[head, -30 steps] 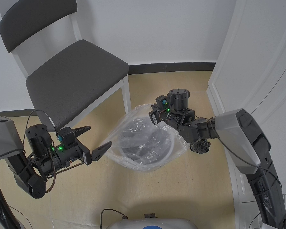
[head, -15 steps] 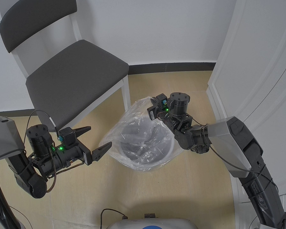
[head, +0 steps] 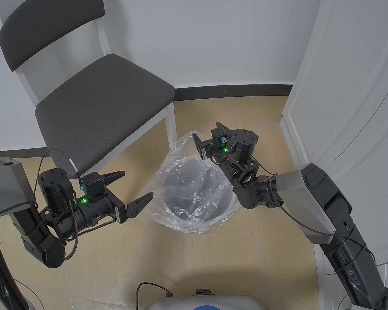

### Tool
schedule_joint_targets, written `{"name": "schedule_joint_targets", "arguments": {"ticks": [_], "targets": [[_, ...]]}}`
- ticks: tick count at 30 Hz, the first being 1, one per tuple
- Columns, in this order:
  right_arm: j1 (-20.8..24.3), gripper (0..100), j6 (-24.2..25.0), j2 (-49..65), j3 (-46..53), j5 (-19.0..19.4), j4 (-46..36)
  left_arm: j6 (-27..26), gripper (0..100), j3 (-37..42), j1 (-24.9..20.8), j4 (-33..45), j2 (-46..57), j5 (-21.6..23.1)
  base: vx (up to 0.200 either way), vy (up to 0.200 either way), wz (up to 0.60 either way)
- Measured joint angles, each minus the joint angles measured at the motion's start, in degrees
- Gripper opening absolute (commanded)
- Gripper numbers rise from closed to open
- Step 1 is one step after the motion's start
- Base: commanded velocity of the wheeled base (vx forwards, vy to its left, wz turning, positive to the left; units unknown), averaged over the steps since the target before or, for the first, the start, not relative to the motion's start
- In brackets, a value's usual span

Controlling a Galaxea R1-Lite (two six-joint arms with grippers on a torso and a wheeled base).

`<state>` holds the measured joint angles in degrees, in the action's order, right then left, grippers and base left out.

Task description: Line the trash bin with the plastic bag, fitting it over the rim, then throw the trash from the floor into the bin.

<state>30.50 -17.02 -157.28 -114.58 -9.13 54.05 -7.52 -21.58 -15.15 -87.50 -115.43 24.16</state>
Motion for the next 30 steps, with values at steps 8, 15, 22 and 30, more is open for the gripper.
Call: {"name": "schedule_joint_targets", "arguments": {"ticks": [8,15,22,30], "targets": [[0.89,100,0.33,3.36,-0.05,-1.62,2.96,-0.05,100,-1.46,-1.11,0.00,-2.18,-2.22,0.000,0.000,0.00],[0.17,100,1.18,6.88,5.29,-1.54,-1.74,0.02,100,-2.73,-2.49,0.00,-4.02,-5.19,0.000,0.000,0.00],[-0.52,100,4.27,9.51,19.27,0.07,-4.88,-0.09,100,-3.36,-4.05,-0.02,-5.85,-7.52,0.000,0.000,0.00],[-0.79,100,6.51,16.46,30.32,3.55,-5.91,-0.22,100,-4.57,-6.23,0.00,-8.17,-12.35,0.000,0.000,0.00]]}}
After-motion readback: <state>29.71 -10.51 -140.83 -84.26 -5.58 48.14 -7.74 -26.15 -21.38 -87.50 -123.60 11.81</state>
